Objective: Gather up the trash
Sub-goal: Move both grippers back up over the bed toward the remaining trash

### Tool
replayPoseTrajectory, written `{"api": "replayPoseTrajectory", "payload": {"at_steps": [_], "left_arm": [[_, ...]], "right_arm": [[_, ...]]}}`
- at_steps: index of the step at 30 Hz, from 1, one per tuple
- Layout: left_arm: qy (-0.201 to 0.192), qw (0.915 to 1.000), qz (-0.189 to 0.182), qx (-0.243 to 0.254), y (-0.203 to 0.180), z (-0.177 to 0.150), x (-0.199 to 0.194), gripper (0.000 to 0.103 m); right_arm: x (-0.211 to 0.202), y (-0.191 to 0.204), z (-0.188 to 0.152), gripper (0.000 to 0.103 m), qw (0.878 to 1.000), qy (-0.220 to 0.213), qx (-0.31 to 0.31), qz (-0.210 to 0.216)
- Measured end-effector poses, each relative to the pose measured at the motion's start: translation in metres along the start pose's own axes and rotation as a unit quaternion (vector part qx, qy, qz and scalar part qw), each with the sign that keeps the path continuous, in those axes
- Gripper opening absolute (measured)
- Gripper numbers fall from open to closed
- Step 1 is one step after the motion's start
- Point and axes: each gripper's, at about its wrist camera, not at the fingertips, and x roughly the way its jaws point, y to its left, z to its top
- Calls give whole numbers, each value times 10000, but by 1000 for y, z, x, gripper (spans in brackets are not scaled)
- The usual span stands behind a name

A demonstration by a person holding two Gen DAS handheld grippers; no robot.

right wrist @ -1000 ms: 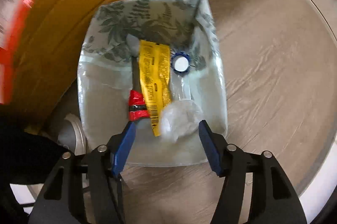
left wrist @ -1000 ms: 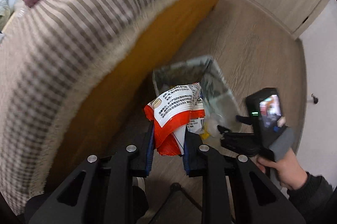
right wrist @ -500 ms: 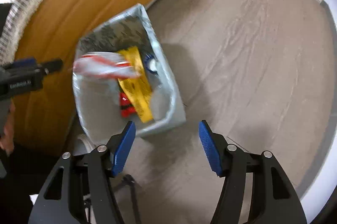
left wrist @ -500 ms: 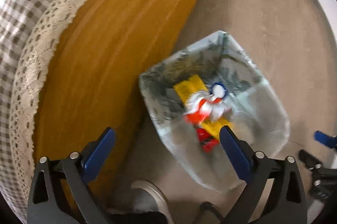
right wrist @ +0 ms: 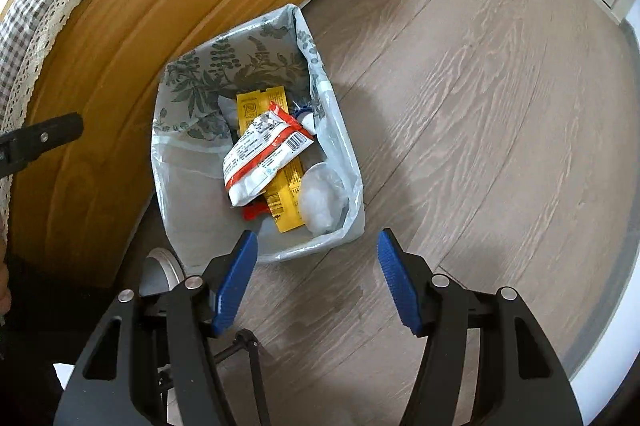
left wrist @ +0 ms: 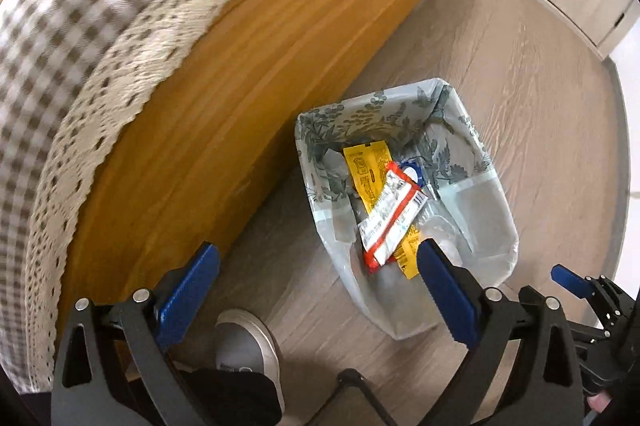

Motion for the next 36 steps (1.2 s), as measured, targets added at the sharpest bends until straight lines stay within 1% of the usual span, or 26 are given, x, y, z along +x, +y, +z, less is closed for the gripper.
{"api": "replayPoseTrajectory", "payload": {"at_steps": [6,8,9,11,12,14,15,18,21,23,24,27,31,34,36], "left_arm": [[-313,9988,-344,-157,4,-7,-32,96],[-479,9977,-451,-173,4,-9,-45,96],[-652,9964,-498,-217,7,-11,-57,96],[-793,9951,-490,-330,12,-12,-74,96],[-935,9937,-459,-413,15,-13,-87,96],[-1326,9885,-569,-451,23,-16,-117,96],[-1446,9869,-576,-435,26,-17,-127,96],[-1911,9797,-451,-413,44,-23,-166,96],[-2258,9717,-353,-591,68,-27,-200,96],[-2467,9658,-334,-725,85,-32,-223,96],[-2592,9621,-317,-793,95,-36,-235,96],[-2888,9525,-210,-939,123,-46,-262,96],[-3245,9383,-31,-1192,162,-68,-288,96],[-3394,9278,144,-1543,194,-85,-296,96],[-3427,9226,188,-1762,214,-97,-298,96]], "right_arm": [[-20,12,4,60,9997,-137,-147,-104],[-31,19,7,60,9993,-202,-232,-189],[-37,22,9,60,9991,-254,-270,-214],[-50,31,14,60,9983,-391,-344,-269],[-57,35,17,60,9978,-465,-373,-287],[-68,45,22,60,9969,-581,-431,-320],[-75,51,26,60,9961,-653,-492,-343],[-96,75,35,60,9930,-884,-685,-376],[-115,104,42,60,9891,-1143,-873,-306],[-122,121,45,61,9874,-1246,-943,-255],[-124,131,45,63,9866,-1283,-980,-218],[-131,161,43,63,9832,-1404,-1161,-132],[-142,202,38,63,9753,-1611,-1510,-35],[-147,231,37,63,9691,-1727,-1758,-52],[-150,249,37,63,9658,-1771,-1891,-25]]}}
